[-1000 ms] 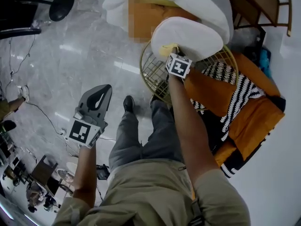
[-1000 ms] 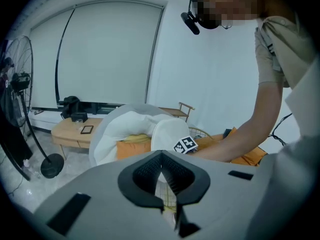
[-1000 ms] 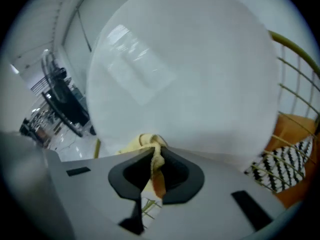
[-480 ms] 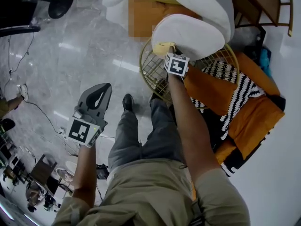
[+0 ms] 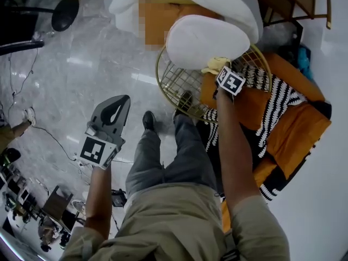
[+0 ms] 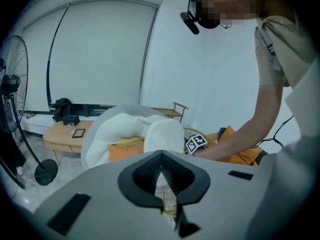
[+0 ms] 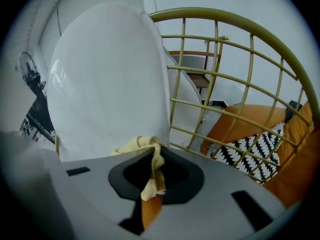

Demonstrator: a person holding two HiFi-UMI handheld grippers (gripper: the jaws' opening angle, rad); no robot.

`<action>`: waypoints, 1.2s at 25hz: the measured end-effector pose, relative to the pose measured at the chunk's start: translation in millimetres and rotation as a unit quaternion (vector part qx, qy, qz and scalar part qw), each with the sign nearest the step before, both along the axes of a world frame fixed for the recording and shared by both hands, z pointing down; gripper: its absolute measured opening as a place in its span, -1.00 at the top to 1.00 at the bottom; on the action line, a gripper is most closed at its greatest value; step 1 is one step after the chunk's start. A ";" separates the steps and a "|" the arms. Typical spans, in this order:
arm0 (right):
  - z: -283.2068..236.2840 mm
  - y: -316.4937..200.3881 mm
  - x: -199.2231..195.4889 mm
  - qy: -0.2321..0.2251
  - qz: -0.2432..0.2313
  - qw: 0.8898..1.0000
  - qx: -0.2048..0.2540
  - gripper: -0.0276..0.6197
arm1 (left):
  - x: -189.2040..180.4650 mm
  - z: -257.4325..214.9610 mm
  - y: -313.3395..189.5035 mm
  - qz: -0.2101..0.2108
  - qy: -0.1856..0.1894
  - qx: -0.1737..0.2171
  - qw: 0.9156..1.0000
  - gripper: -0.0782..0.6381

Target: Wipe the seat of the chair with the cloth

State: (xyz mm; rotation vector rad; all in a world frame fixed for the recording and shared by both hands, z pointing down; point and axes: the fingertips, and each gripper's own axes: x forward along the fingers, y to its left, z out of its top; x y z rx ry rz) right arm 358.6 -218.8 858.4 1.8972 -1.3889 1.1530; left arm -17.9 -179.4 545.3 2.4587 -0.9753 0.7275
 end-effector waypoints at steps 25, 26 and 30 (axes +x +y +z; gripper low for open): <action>30.2 -20.4 -220.7 -0.124 -0.220 0.967 -0.028 0.78 | -65.7 18.1 28.6 -0.062 -0.007 -0.016 0.998 0.73; 19.5 -17.7 -226.5 -0.117 -0.231 0.965 -0.026 0.78 | -74.1 8.9 29.1 -0.066 -0.004 -0.011 0.998 0.74; -40.2 -5.0 -244.6 -0.105 -0.234 0.966 0.002 0.78 | -113.6 -37.3 25.3 -0.080 0.026 0.029 0.996 0.74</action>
